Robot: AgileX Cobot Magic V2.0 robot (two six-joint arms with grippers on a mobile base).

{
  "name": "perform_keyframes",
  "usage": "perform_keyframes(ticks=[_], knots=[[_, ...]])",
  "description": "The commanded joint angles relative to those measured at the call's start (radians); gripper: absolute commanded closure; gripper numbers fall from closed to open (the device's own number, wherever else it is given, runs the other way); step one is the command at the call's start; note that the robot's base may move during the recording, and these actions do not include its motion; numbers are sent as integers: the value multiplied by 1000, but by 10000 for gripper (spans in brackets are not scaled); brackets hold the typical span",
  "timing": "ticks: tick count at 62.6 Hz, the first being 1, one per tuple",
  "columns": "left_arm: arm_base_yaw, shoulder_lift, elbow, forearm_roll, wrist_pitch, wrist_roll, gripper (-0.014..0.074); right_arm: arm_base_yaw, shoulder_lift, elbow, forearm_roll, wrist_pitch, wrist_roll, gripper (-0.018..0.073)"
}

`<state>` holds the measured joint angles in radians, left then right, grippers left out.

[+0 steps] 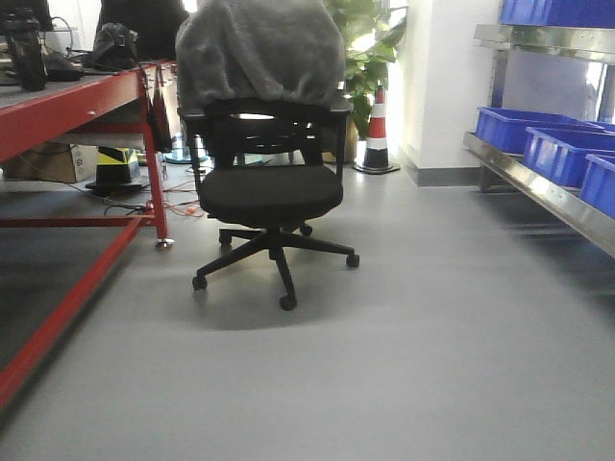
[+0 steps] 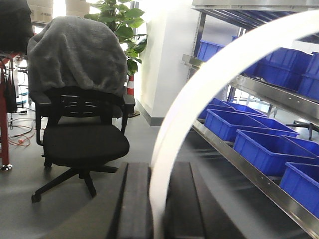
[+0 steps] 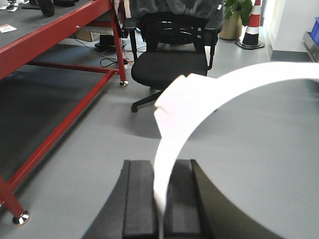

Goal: Grab PVC pipe and place in blue bin
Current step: 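Drive the base away from the bench to the blue bin shelf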

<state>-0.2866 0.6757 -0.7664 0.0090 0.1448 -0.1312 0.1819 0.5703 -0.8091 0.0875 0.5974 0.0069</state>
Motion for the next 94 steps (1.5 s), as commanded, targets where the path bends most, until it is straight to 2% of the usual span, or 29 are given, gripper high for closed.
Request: perform_keyframes(ticks=[1,94], knots=[[-8,-2,-4,-1,-22,-5,707,1,-4,-9,-2,-29,-7,720],[-8,-2,-4,-1,-22,-5,707,1,-4,-9,-2,-29,-7,720]])
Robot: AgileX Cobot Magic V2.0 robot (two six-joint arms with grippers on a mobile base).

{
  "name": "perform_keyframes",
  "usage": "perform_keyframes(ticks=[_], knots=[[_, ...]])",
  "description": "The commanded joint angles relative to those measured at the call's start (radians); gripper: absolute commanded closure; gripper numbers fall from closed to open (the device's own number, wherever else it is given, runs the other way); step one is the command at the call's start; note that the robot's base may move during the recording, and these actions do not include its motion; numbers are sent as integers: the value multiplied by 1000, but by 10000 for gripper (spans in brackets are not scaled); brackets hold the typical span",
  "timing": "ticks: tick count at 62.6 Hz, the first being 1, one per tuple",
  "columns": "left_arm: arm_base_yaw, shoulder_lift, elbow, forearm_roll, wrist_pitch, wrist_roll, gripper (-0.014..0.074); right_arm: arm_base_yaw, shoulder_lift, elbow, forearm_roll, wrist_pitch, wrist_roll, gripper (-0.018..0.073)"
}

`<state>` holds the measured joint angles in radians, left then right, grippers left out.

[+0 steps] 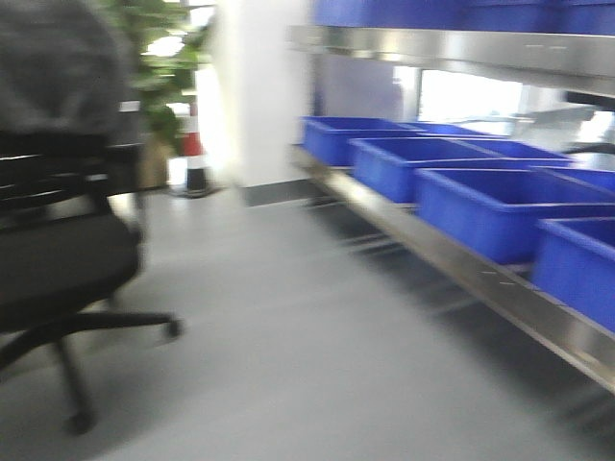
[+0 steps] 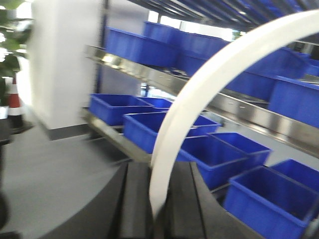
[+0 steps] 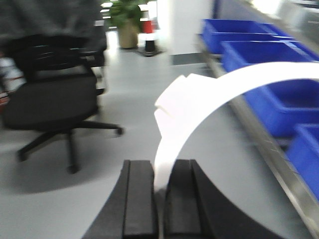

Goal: Grab PVC pipe and place in blue bin
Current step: 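Drive the base away from the bench to the blue bin shelf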

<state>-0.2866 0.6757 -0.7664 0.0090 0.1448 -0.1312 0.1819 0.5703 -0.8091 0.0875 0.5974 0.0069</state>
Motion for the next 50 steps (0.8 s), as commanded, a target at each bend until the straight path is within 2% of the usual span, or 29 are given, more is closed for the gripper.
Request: perform_keyframes(ticks=[1,50], knots=[[-8,-2,-4,-1,-22,-5,707,1,-4,-9,-2,-29,-7,720],[-8,-2,-4,-1,-28,-5,707,1,-4,-9,-2,-29,-7,720]])
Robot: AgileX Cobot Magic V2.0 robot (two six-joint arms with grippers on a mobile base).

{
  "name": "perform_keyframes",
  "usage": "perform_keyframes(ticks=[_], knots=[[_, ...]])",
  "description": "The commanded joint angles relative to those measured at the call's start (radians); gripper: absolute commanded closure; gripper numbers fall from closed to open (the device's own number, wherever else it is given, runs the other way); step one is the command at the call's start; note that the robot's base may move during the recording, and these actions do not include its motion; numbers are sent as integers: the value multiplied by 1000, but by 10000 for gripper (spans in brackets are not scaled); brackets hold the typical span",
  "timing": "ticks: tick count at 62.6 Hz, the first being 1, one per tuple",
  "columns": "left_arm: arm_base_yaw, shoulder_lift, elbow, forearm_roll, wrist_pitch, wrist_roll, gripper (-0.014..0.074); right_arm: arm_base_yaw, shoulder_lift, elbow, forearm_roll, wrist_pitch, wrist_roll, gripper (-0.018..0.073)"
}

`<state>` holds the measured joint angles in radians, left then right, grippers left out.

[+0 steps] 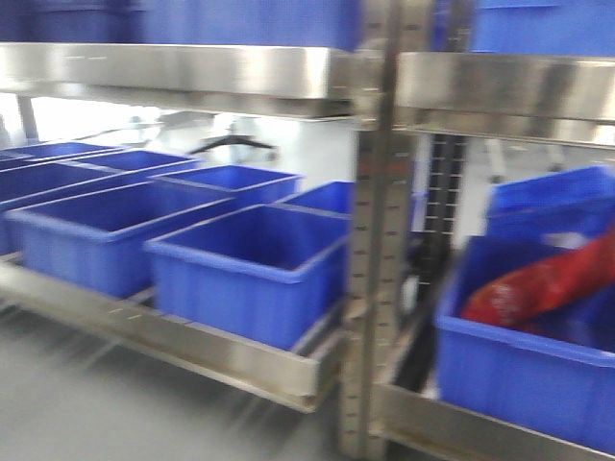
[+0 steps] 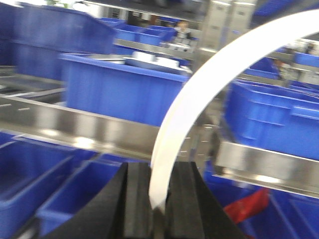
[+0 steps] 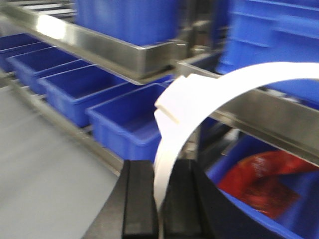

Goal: Grab PVC pipe and place in blue bin
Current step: 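Drive the base away from the bench to the blue bin shelf, then extend both grippers holding clamps over an empty blue bin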

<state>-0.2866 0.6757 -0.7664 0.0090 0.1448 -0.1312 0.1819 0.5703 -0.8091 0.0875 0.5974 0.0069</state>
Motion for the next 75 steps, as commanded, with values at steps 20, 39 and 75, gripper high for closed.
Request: perform_keyframes(ticks=[20,39,75], knots=[[-8,-2,-4,-1,-28,-5,707,1,-4,-9,-2,-29,-7,720],[-8,-2,-4,-1,-28,-5,707,1,-4,-9,-2,-29,-7,720],[-8,-2,-4,-1,-28,-5,707,1,-4,-9,-2,-29,-7,720]])
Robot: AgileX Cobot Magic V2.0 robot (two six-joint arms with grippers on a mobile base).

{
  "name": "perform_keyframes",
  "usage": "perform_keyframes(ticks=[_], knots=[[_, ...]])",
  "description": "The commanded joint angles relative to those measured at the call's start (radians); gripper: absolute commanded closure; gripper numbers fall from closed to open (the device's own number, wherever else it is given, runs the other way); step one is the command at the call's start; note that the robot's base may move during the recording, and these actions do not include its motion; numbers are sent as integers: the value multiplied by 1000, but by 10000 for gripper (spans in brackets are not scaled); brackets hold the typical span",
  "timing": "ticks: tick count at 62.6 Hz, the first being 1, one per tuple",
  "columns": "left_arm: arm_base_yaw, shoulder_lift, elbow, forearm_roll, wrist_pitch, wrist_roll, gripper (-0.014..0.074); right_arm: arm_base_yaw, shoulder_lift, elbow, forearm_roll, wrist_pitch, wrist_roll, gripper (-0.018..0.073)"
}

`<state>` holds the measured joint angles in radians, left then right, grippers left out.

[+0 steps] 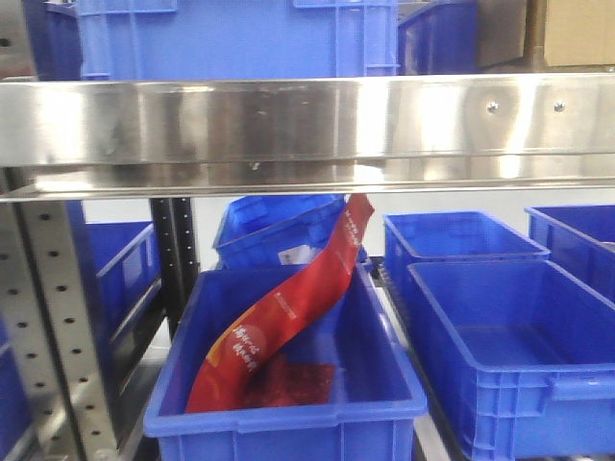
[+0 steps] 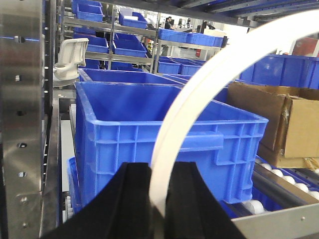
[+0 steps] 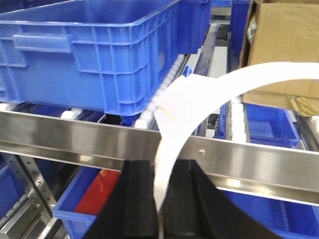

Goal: Grab PVC pipe and place in blue bin
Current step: 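Extend both grippers holding clamps over an empty blue bin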

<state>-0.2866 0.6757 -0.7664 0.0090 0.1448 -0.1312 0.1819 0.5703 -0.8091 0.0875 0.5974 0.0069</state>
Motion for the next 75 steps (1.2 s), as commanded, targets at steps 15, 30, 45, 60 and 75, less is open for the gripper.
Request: perform_keyframes(ticks=[15,30,45,60,75], knots=[[-8,-2,-4,-1,-28,-5,707,1,-4,-9,-2,-29,-7,720],[-8,-2,-4,-1,-28,-5,707,1,-4,-9,-2,-29,-7,720],[-8,-2,-4,-1,-28,-5,707,1,-4,-9,-2,-29,-7,720],[-8,-2,-4,-1,-28,-5,707,1,-4,-9,-2,-29,-7,720],[-8,-2,-4,-1,-28,-5,707,1,-4,-9,-2,-29,-7,720]])
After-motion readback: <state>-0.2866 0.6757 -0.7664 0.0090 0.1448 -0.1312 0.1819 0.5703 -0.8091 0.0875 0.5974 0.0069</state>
